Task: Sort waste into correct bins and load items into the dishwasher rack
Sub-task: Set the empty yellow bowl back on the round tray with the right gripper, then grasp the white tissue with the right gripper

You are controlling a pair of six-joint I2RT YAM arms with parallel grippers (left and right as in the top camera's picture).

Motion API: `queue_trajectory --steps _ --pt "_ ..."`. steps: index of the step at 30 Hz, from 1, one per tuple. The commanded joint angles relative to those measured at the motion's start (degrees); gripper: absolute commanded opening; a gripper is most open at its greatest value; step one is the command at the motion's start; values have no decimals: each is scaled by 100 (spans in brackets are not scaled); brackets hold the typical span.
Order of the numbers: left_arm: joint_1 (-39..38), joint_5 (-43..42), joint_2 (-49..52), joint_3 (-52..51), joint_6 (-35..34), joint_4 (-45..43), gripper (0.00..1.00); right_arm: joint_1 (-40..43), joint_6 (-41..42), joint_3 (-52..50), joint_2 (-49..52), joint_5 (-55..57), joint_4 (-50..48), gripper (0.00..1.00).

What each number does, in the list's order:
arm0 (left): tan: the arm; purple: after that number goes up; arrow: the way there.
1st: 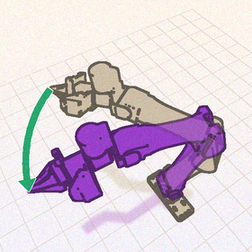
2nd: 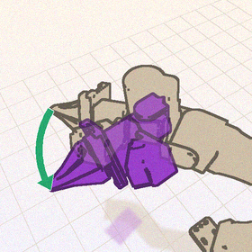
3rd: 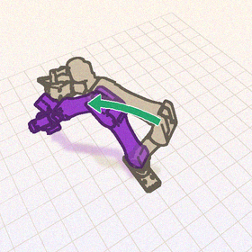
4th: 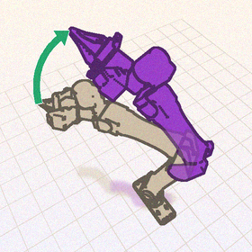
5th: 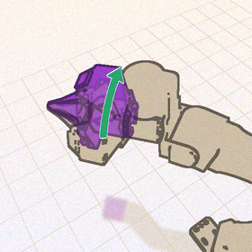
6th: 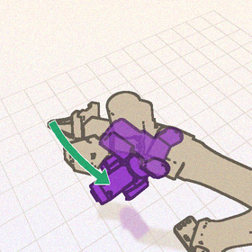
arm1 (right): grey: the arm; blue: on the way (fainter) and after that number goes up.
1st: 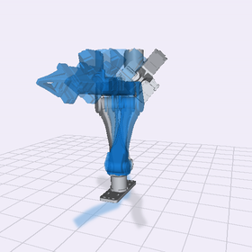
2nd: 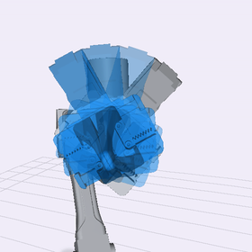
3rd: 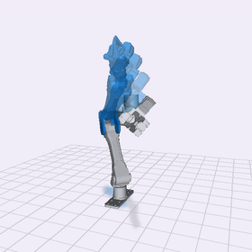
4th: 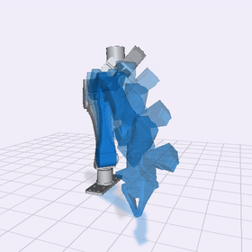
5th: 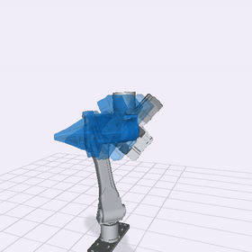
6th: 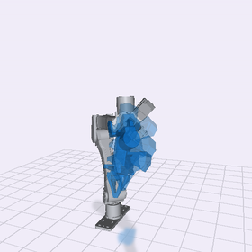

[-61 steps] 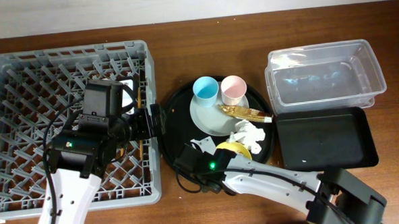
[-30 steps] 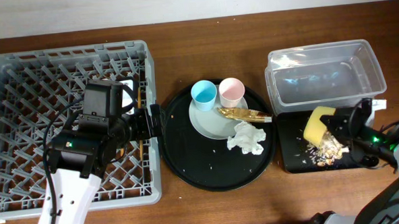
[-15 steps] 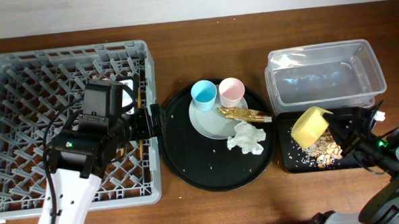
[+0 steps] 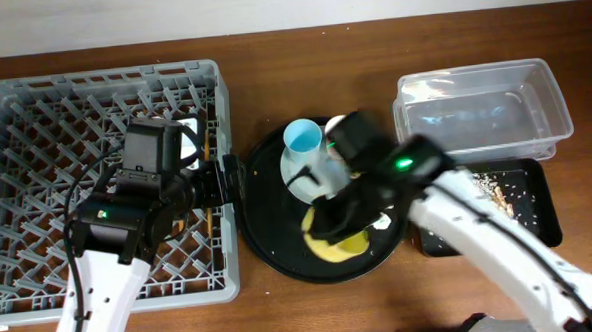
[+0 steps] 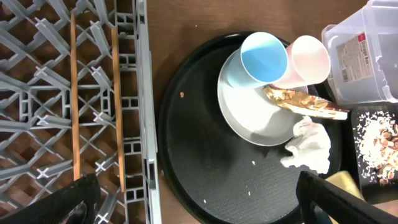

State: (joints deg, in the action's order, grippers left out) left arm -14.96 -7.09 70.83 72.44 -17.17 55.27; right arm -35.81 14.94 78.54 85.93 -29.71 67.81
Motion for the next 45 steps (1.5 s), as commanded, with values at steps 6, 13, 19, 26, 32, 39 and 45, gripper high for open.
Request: queue_trajectory --steps 6,13,19,26,32,39,45 --pt "13 -20 -46 57 9 -7 100 -955 551 74 1615 1049 -562 4" --pt "13 -20 -46 57 9 -4 99 -136 33 435 1580 1244 -9 43" --pt "13 -20 -46 57 9 -7 99 1360 114 402 1515 1825 201 82" --pt "13 -20 -46 57 9 -7 99 1370 531 -1504 1547 2437 -1569 96" --pt "13 -20 -46 57 9 -7 99 1373 527 -1694 1506 2240 -1722 4" --pt "13 -20 -46 57 9 -4 99 2483 186 1274 1067 3838 -216 4" --pt "13 -20 -46 57 9 -7 99 4087 184 940 1801 3834 -1526 99"
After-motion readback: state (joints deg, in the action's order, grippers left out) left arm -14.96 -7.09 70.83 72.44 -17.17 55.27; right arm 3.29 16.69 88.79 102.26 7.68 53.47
